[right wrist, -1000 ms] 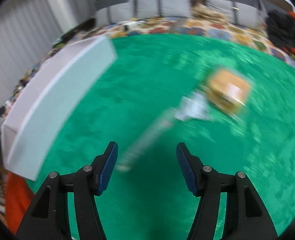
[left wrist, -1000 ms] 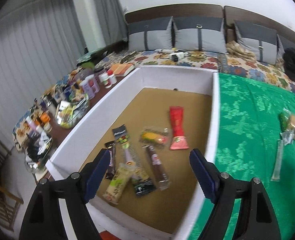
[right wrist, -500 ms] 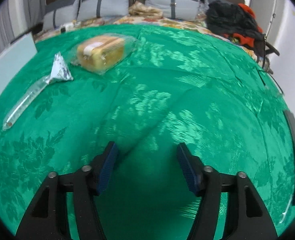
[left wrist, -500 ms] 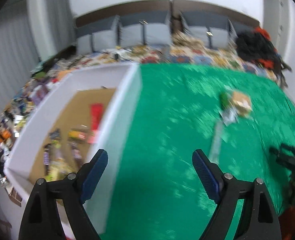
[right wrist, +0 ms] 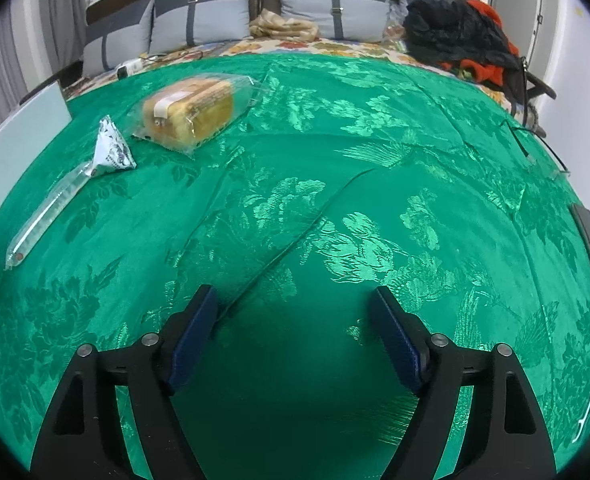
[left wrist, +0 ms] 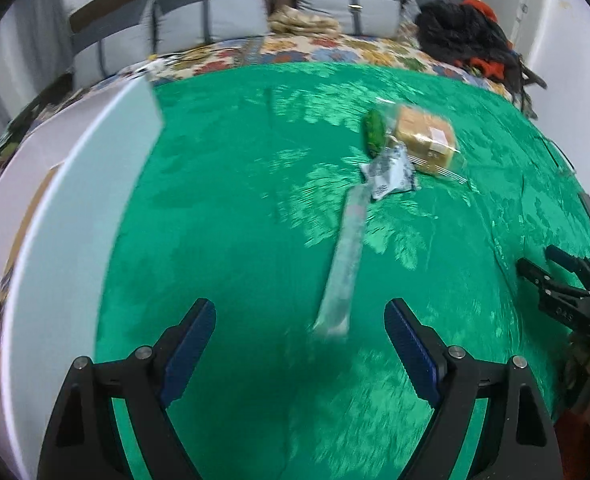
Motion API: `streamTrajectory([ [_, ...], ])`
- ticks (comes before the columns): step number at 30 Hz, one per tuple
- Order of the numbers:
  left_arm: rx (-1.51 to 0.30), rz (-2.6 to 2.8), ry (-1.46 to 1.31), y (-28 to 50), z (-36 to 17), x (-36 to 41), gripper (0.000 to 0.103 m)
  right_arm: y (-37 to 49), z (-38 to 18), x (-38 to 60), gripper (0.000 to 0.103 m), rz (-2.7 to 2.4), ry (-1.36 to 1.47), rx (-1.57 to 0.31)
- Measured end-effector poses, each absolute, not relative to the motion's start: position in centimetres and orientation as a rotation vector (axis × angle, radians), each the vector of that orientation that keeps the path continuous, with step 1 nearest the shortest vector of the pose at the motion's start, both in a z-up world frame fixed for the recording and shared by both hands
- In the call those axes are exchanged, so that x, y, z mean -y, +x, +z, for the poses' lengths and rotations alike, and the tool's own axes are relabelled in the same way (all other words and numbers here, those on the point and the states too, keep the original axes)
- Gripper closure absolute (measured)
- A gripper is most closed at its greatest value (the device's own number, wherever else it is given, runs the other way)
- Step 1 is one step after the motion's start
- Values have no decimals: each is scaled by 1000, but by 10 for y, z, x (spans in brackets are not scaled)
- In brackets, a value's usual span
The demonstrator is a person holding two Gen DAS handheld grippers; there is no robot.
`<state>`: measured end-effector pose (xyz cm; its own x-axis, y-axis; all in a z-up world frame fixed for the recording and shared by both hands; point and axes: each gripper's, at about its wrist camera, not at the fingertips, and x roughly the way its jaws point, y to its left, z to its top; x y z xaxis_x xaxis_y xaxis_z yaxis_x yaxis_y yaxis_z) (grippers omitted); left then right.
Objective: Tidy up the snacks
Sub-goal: 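Bring both tools back over the remaining snacks on the bedspread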
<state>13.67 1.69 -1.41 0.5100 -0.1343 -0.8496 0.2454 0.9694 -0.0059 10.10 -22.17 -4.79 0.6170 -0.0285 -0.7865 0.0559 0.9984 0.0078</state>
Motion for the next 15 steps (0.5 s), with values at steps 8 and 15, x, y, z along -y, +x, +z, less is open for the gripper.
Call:
streamTrajectory([
  [8, -1042, -274, 234, 179, -44, 18, 17, 101, -48, 222, 22, -47, 33, -905],
  [15, -1107, -253, 144, 201, -67, 18, 17, 101, -48, 222, 21, -47, 34, -905],
])
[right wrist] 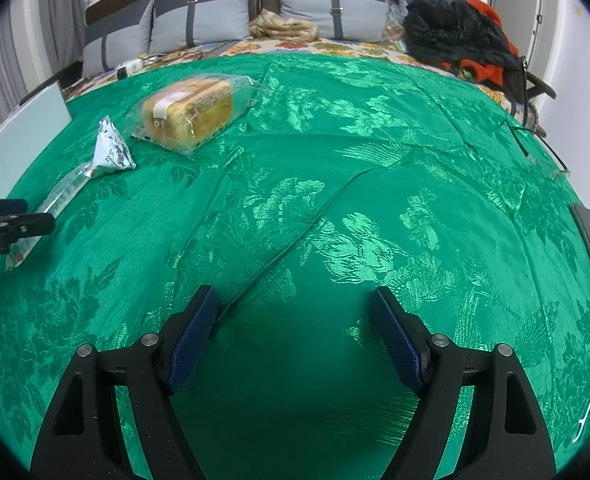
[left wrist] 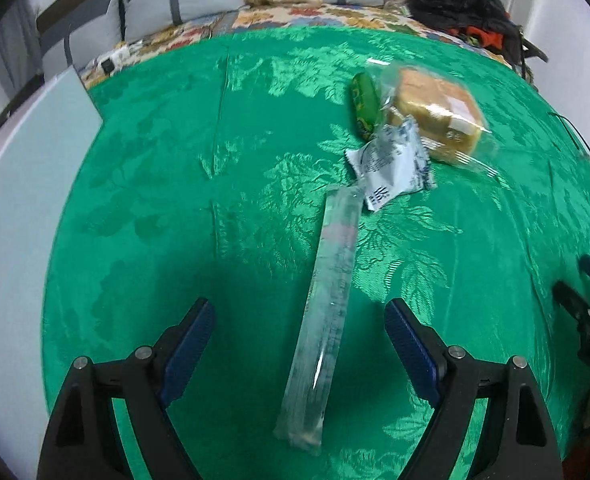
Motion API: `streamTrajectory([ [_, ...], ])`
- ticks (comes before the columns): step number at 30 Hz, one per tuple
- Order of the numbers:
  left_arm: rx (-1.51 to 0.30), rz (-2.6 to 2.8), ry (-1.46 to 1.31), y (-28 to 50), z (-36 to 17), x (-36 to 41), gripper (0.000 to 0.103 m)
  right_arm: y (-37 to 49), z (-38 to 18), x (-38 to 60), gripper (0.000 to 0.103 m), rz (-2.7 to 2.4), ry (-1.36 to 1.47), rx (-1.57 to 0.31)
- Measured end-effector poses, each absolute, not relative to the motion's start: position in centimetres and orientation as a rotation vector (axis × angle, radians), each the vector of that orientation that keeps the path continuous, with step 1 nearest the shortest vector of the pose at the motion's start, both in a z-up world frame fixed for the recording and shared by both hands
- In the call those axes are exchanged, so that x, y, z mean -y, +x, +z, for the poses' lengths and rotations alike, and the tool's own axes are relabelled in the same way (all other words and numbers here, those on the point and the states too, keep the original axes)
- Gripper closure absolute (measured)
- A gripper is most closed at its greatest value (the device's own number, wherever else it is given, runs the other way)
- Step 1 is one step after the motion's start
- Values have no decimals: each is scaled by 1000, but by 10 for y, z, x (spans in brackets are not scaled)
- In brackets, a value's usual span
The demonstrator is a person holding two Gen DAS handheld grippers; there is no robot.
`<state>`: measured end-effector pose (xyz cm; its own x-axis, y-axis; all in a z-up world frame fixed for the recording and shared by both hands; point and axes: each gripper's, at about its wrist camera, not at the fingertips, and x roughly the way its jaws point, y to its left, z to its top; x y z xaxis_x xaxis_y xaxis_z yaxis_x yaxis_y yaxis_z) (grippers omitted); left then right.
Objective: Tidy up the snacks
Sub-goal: 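Bring both tools back over the remaining snacks on the bedspread, then move the left tool over the clear tube snack while right approaches the white triangular pack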
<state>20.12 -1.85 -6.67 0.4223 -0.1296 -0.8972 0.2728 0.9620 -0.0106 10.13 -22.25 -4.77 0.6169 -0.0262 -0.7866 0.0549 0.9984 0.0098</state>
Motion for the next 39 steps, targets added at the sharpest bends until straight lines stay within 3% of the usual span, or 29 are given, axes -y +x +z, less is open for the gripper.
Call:
streamTrajectory([
  [29, -1041, -84, 34, 193, -76, -23, 14, 99, -48, 223, 20, -45, 37, -905],
  [34, -1017, -88, 41, 190, -80, -30, 0, 99, -48, 223, 20, -45, 37, -905],
  [39, -977, -121, 56, 189, -81, -36, 0, 99, -48, 223, 20, -45, 37, -905],
])
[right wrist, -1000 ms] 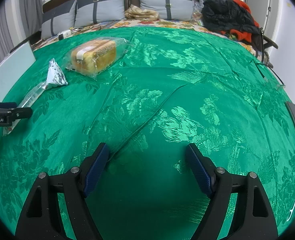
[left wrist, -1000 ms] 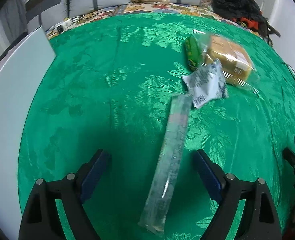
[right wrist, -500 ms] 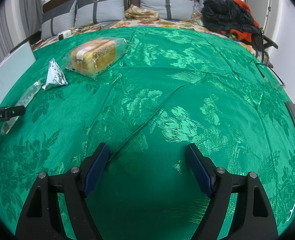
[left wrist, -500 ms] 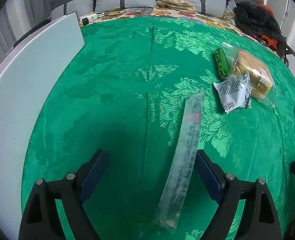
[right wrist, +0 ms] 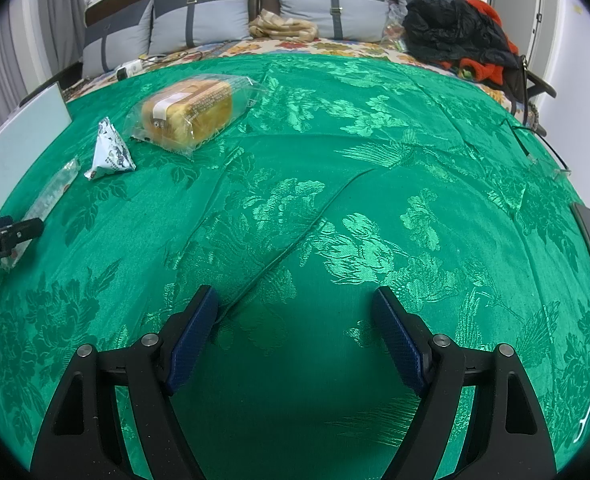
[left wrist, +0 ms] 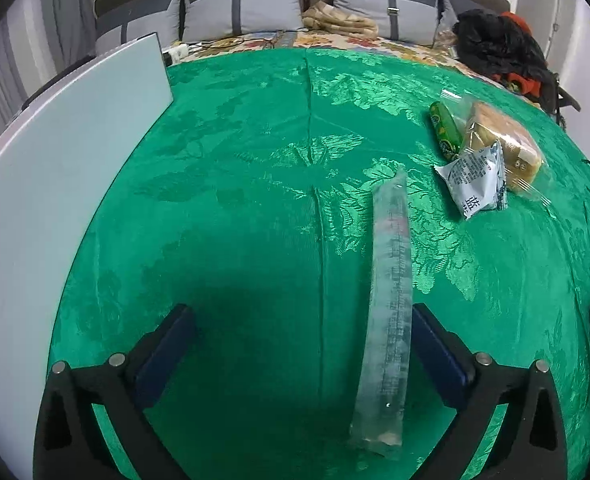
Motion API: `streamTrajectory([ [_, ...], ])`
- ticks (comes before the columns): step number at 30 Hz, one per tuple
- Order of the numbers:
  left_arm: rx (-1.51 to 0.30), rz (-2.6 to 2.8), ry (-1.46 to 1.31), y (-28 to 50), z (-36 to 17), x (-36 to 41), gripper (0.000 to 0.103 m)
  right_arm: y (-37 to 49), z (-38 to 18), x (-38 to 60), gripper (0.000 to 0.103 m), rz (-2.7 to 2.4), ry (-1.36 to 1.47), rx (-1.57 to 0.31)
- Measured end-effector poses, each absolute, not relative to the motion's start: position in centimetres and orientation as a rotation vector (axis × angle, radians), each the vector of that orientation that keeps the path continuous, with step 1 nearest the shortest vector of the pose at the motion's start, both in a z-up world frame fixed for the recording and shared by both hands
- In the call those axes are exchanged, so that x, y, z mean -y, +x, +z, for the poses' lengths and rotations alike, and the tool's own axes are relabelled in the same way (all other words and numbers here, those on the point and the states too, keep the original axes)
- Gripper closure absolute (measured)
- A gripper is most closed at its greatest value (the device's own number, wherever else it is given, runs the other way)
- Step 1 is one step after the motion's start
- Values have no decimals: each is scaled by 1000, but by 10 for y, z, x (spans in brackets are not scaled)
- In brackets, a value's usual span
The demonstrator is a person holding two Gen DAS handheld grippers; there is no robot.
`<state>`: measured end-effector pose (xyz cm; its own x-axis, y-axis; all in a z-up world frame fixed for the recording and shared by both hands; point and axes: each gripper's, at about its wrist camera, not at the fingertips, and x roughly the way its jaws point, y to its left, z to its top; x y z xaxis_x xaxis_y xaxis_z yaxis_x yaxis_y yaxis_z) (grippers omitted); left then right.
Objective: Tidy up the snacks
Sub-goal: 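Move the left tool over the clear tube snack while right approaches the white triangular pack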
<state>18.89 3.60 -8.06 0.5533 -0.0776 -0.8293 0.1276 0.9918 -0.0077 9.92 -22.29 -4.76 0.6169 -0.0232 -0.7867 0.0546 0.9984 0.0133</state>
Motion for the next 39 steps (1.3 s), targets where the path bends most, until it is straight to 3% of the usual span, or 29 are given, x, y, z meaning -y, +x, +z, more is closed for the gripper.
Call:
streamTrajectory([
  [39, -945, -193, 82, 191, -82, -41, 0, 117, -31, 205, 19, 116, 126, -887],
])
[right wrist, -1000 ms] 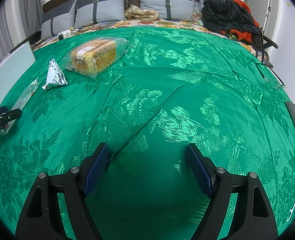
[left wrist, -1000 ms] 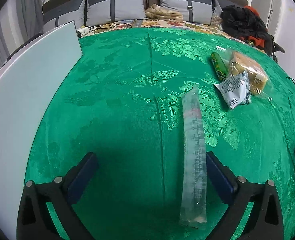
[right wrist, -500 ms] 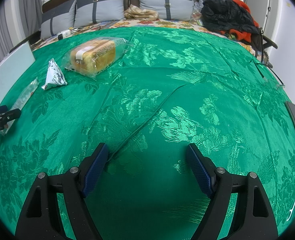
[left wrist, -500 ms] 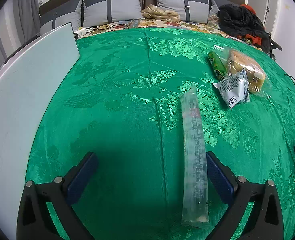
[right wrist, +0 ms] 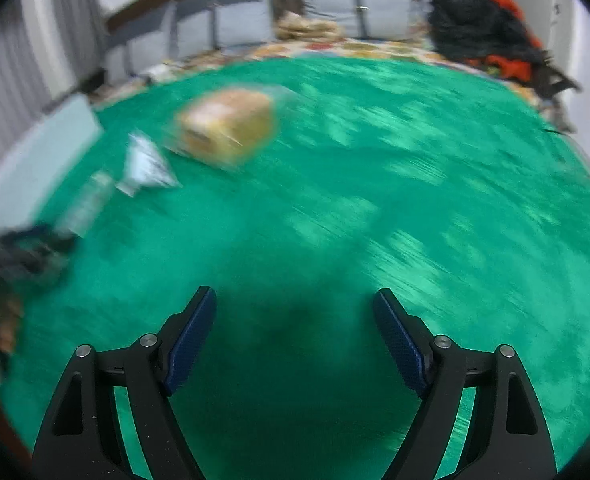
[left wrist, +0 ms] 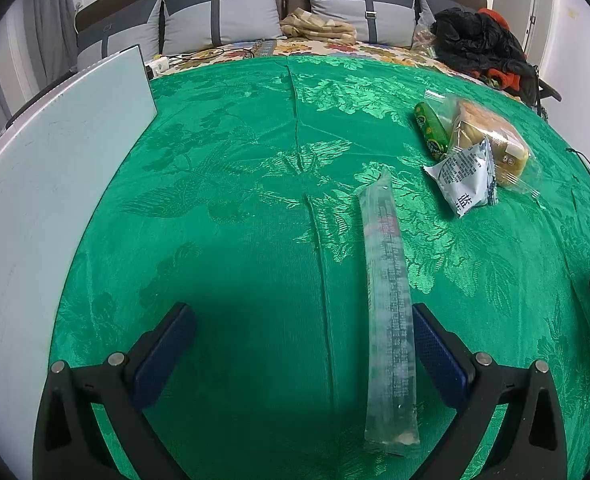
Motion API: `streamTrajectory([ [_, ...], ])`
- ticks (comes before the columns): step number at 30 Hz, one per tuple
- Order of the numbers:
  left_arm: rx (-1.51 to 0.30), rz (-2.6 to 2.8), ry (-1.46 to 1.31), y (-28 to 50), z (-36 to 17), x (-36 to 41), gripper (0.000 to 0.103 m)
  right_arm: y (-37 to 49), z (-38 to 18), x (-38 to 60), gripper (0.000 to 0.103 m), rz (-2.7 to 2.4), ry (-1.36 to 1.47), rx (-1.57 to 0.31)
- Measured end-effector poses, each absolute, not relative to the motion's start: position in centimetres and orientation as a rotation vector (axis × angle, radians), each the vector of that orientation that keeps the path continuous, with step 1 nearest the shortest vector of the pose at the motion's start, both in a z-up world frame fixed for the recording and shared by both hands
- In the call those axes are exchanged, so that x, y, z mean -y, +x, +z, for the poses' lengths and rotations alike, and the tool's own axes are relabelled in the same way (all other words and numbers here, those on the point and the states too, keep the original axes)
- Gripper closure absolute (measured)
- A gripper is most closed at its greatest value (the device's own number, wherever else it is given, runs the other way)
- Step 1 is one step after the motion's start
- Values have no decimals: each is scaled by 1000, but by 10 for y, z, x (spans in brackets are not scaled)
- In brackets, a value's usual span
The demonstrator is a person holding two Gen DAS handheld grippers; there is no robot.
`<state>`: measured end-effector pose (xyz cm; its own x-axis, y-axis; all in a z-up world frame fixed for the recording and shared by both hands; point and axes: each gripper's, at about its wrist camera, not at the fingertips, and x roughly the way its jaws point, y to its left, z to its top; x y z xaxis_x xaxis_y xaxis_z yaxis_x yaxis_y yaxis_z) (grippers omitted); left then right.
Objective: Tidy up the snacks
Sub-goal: 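Move the left tool over the clear tube snack while right approaches the white triangular pack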
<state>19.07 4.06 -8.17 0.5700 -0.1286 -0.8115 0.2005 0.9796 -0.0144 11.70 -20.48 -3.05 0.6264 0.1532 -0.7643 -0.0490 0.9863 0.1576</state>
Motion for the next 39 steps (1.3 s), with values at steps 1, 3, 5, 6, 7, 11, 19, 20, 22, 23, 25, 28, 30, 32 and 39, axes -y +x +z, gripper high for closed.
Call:
streamTrajectory([
  [1, -945, -193, 83, 191, -82, -41, 0, 127, -21, 193, 19, 173, 141, -868],
  [3, -945, -193, 83, 191, -82, -41, 0, 146, -10, 170, 19, 256, 145, -846],
  [5, -945, -193, 83, 191, -82, -41, 0, 176, -8, 144, 20, 321, 152, -878],
  [6, -945, -193, 83, 191, -82, -41, 0, 191, -11, 131, 20, 344, 149, -904],
  [7, -945, -193, 83, 191, -82, -41, 0, 207, -15, 117, 21, 368, 134, -935],
  [11, -945, -193, 82, 191, -82, -41, 0, 245, -36, 82, 23, 340, 36, -1026],
  [19, -945, -194, 82, 191, -82, -41, 0, 246, -36, 86, 71, 301, 12, -1027],
  [20, -945, -194, 82, 191, -82, -41, 0, 241, -33, 90, 71, 303, 10, -1021],
  [22, -945, -194, 82, 191, -82, -41, 0, 224, -26, 102, 71, 315, 27, -1001],
  [23, -945, -194, 82, 191, -82, -41, 0, 217, -23, 106, 71, 315, 27, -992],
  [25, -945, -194, 82, 191, -82, -41, 0, 195, -16, 124, 71, 317, 39, -967],
  [28, -945, -194, 82, 191, -82, -41, 0, 168, -9, 153, 71, 303, 60, -942],
  [30, -945, -195, 82, 191, -82, -41, 0, 149, -8, 173, 71, 267, 56, -926],
  [32, -945, -195, 82, 191, -82, -41, 0, 136, -12, 191, 71, 216, 34, -911],
  [39, -945, -195, 82, 191, -82, -41, 0, 124, -43, 217, 33, 115, 14, -919],
])
